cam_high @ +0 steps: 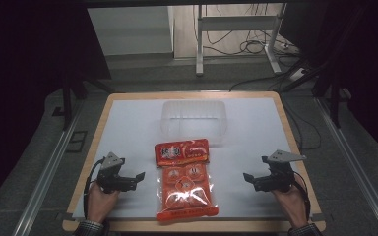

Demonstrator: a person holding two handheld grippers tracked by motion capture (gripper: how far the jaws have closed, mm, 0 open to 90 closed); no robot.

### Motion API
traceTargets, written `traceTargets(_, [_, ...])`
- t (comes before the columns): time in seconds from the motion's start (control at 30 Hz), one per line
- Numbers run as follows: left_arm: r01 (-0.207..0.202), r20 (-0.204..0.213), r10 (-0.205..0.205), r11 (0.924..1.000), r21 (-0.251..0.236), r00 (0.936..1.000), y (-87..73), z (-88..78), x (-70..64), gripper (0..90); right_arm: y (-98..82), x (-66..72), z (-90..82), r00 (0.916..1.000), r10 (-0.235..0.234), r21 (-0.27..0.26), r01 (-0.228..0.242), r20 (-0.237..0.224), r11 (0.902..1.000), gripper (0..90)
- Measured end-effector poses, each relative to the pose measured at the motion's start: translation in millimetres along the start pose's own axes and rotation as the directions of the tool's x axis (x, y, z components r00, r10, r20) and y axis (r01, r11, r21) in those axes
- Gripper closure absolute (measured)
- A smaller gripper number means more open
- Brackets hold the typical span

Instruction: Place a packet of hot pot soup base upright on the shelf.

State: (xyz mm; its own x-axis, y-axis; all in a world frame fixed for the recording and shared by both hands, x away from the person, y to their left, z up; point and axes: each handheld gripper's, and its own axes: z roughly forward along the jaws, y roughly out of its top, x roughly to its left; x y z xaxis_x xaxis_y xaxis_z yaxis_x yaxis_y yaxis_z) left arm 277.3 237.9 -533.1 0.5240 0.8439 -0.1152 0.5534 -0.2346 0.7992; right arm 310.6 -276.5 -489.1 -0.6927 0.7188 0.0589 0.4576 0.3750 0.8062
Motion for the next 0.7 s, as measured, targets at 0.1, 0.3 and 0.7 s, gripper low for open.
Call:
traceTargets(0.1, [0.001,-0.002,-0.001,0.9999,-0.017,1.0000,-1.5,-0.8,3.1,1.7,0.3,-0.9,-0.5,0.9996,-0.023,-0.003,0.023,0.015,0.9997,0.0])
traceTargets(0.3, [-0.041,-0.012,0.041,0.9991,-0.006,0.9991,-1.4,2.4,0.0,0.7,1.9,-4.3,-0.6,0.9971,-0.063,-0.015,0.064,0.044,0.9979,0.0])
traceTargets(0.7, [0.003,0.042,-0.004,1.0000,0.006,0.9991,1.7,1.7,-1.1,0.3,0.9,-3.0,7.8,0.9981,-0.057,0.008,0.056,0.024,0.9984,0.0])
